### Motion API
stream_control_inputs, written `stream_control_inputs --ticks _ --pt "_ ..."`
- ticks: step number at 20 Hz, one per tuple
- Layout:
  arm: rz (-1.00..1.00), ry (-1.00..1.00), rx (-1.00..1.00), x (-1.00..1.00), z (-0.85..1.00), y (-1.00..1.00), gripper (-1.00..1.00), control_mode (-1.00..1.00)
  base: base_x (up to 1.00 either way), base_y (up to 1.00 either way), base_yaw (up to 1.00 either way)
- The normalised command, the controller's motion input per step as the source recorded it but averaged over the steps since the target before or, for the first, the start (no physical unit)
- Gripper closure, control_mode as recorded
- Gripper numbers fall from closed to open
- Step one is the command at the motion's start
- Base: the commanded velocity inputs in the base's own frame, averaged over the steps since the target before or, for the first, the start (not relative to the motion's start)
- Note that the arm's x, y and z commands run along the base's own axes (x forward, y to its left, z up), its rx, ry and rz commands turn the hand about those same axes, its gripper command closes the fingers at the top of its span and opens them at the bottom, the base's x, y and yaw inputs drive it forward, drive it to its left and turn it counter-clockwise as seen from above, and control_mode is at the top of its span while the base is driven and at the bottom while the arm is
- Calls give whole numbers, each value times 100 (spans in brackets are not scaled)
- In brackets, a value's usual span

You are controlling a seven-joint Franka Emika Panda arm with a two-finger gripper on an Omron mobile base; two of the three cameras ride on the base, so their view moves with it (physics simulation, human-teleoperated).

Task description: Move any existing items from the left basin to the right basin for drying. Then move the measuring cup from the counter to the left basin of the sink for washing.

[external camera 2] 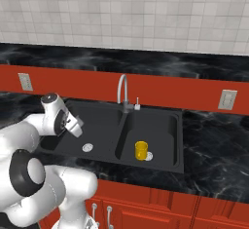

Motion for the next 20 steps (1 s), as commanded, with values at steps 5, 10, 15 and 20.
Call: stream_control_inputs --ticks 5,10,15,20 --pt "0 2 0 17 -30 -4 100 -100 0 0 0" --pt "0 3 0 18 -30 0 100 -100 0 0 0" --pt "0 3 0 16 -29 0 100 -100 0 0 0" --pt "0 1 0 13 -26 -1 100 -100 0 0 0"
